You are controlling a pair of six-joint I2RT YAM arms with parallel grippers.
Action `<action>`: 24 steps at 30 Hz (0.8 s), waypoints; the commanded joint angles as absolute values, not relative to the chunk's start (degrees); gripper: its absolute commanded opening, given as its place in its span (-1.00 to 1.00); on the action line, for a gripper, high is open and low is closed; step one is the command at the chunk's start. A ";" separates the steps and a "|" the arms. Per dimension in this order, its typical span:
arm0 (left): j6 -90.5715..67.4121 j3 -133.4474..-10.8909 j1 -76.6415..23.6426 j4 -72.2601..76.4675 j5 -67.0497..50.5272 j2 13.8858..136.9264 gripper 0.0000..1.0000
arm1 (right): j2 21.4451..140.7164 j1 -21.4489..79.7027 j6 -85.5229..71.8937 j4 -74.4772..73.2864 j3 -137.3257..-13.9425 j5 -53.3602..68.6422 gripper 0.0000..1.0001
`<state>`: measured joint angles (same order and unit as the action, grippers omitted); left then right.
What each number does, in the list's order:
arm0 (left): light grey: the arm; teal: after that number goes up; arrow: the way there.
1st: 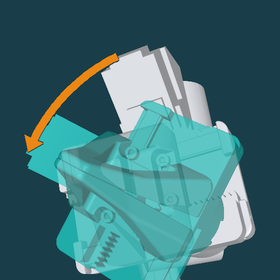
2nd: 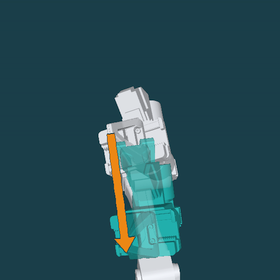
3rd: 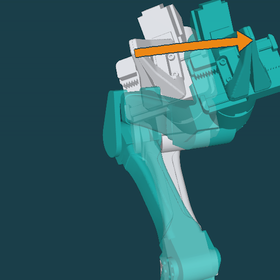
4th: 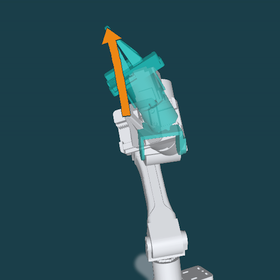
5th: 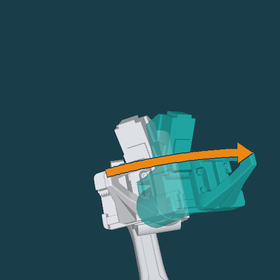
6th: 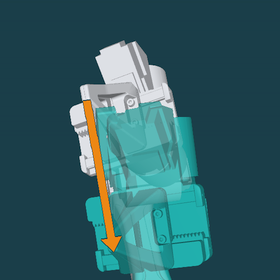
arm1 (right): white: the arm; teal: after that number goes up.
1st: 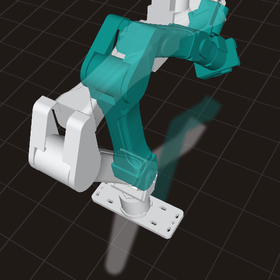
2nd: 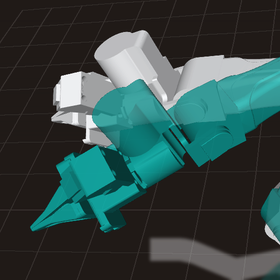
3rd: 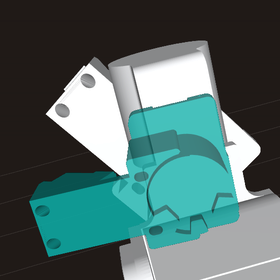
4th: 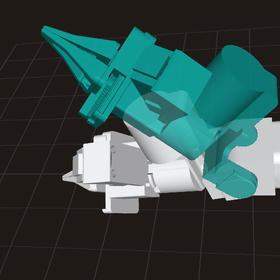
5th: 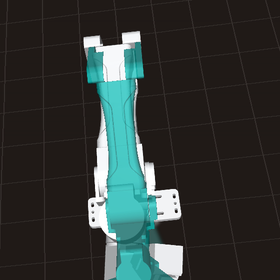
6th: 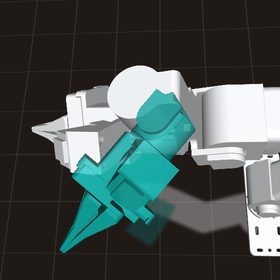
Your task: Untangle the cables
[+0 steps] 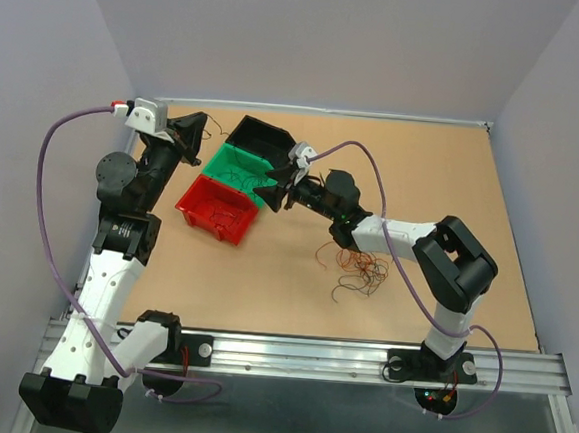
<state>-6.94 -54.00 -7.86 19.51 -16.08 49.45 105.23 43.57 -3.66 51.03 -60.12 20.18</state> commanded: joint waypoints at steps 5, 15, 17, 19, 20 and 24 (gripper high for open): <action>-7.21 -53.88 -7.65 23.12 -16.35 48.87 -1.00 | 105.47 43.77 -3.25 54.67 -61.17 13.46 0.06; -7.29 -54.14 -7.56 22.76 -17.14 48.69 -1.00 | 107.05 43.77 -3.60 55.02 -62.49 19.86 0.04; -7.21 -54.14 -7.56 22.68 -17.14 48.69 -1.00 | 107.05 43.77 -3.60 55.11 -62.40 19.95 0.05; -7.21 -54.05 -7.47 22.68 -17.14 48.43 -1.00 | 106.53 43.77 -3.43 55.20 -61.70 19.95 0.05; -7.12 -54.05 -7.47 22.76 -17.05 48.51 -1.00 | 106.35 43.77 -3.34 55.28 -61.44 20.04 0.05; -7.12 -54.05 -7.30 22.68 -16.96 48.43 -1.00 | 104.77 43.77 -2.81 55.55 -59.51 20.92 0.08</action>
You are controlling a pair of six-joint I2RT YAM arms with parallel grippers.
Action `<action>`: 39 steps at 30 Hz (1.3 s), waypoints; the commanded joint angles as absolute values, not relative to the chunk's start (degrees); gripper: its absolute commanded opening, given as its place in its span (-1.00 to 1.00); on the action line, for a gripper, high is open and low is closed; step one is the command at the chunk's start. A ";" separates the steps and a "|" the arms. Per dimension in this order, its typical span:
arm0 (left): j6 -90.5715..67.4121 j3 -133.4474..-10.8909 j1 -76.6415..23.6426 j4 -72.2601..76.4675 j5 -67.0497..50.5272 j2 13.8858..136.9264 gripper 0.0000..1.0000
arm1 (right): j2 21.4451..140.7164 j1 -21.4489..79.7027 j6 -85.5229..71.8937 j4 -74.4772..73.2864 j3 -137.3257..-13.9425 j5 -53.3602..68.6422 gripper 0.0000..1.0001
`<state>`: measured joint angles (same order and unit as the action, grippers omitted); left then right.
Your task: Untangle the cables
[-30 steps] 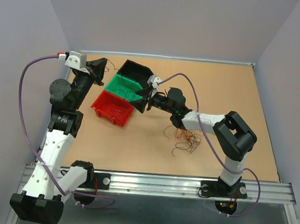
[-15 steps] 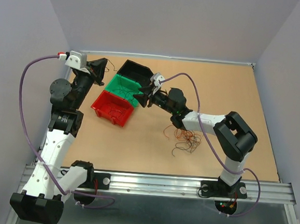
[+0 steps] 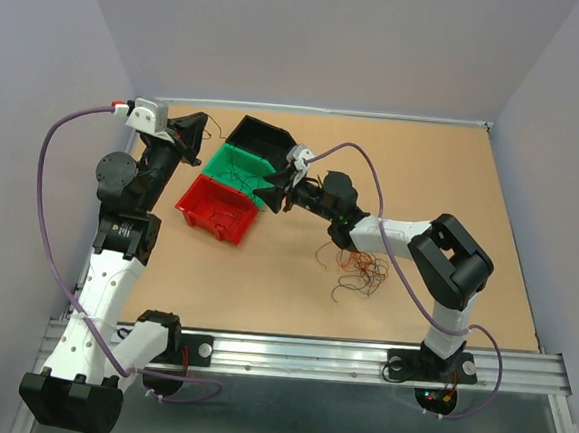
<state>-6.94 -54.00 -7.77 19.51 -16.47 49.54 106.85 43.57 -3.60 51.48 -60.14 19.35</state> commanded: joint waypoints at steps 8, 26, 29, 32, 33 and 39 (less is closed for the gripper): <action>-7.12 -54.14 -7.03 22.59 -16.79 48.25 -1.00 | 104.41 43.77 -3.08 55.72 -58.63 22.16 0.11; -7.30 -54.14 -6.77 22.59 -17.14 48.25 -1.00 | 103.61 43.77 -2.81 55.63 -58.00 25.31 0.23; -7.38 -54.14 -6.77 22.59 -17.23 48.25 -1.00 | 105.73 43.77 -3.86 55.63 -61.52 27.07 0.22; -7.47 -54.14 -6.77 22.59 -17.31 48.16 -1.00 | 106.96 43.77 -4.39 55.55 -63.28 27.86 0.22; -7.38 -54.14 -6.77 22.59 -17.31 48.25 -1.00 | 107.83 43.77 -4.57 55.55 -63.89 28.12 0.22; -7.38 -54.14 -6.68 22.59 -17.14 48.16 -1.00 | 111.17 43.86 -5.71 55.28 -67.94 29.18 -0.05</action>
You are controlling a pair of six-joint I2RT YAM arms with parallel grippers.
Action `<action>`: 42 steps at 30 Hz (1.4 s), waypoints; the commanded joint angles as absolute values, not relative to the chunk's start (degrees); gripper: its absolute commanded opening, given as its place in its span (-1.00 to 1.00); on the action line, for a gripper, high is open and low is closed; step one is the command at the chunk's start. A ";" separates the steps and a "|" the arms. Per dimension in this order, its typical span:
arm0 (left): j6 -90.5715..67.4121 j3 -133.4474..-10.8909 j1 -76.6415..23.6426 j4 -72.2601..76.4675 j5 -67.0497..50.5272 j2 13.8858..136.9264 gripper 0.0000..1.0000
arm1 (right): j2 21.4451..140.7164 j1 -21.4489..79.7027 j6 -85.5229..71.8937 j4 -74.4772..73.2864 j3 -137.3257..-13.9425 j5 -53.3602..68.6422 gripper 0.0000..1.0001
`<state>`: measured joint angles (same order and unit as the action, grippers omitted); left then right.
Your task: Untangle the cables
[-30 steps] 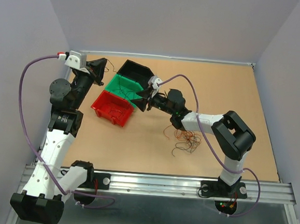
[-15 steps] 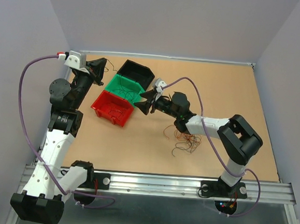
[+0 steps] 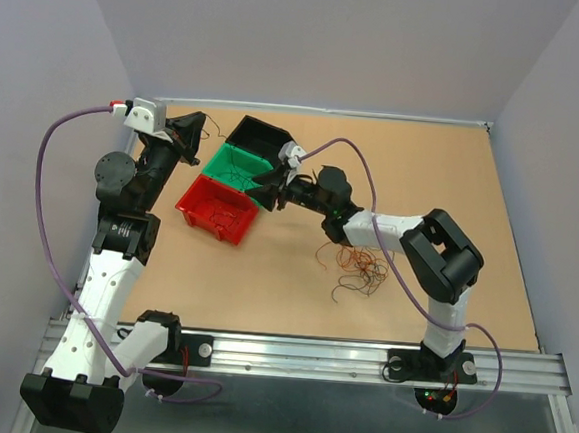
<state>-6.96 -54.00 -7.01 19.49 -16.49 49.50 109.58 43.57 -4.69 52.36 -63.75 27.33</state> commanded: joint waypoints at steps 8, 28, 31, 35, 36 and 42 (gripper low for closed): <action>-7.38 -55.89 -5.36 20.22 -17.58 49.13 -1.00 | 113.38 44.12 -9.05 54.93 -72.51 31.64 -0.99; -5.63 -55.37 7.12 19.51 -31.90 53.26 -1.00 | 118.12 49.66 -10.20 46.32 -89.47 34.10 -0.99; -3.52 -54.23 7.03 21.26 -33.40 54.49 -1.00 | 120.67 49.14 -9.76 46.41 -90.61 34.01 -0.99; -0.88 -51.42 7.12 24.26 -33.05 54.32 -1.00 | 123.57 47.20 -13.35 46.58 -92.20 35.59 -0.99; -0.36 -50.98 7.12 24.26 -33.48 54.23 -1.00 | 124.53 46.85 -14.14 46.58 -92.20 35.60 -0.99; 5.27 -48.25 7.03 21.28 -40.07 55.37 -1.00 | 126.30 46.14 -17.84 41.68 -88.86 28.23 -0.99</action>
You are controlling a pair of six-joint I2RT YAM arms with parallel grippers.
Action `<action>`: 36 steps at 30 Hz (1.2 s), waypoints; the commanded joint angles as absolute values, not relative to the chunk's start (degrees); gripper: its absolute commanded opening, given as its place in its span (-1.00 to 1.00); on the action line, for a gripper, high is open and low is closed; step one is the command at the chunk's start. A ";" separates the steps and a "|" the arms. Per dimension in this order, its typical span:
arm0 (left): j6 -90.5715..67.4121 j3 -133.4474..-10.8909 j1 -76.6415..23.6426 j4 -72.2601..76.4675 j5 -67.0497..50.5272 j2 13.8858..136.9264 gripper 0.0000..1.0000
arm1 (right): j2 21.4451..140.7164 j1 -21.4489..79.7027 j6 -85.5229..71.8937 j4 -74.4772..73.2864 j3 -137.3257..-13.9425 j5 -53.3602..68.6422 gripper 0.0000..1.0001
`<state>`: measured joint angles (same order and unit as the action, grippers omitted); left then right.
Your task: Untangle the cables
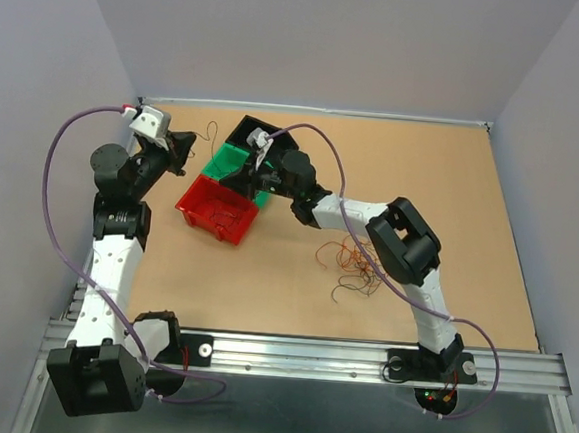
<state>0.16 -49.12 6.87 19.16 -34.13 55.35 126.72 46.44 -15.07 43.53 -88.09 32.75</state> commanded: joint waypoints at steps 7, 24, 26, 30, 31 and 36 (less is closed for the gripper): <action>11.59 -47.03 6.77 16.09 -45.97 61.60 -1.00 | 129.99 47.28 -14.78 23.13 -93.07 17.34 -0.99; 24.78 -46.84 -1.48 8.53 -36.13 72.77 -1.00 | 122.08 49.75 -9.05 21.88 -85.78 7.30 -0.35; 24.96 -46.76 -2.54 8.18 -33.59 72.95 -1.00 | 120.42 49.75 -9.31 22.93 -84.65 6.24 -0.30; 25.93 -47.02 -3.08 5.98 -33.05 73.48 -1.00 | 117.16 49.75 -9.67 27.06 -80.00 5.89 -0.23; 26.28 -47.11 -3.08 4.58 -33.05 73.74 -1.00 | 116.46 49.75 -9.67 27.77 -79.02 5.37 -0.22; 29.88 -45.97 -3.60 2.46 -32.27 74.00 -1.00 | 112.86 49.66 -9.32 31.11 -74.10 3.34 0.02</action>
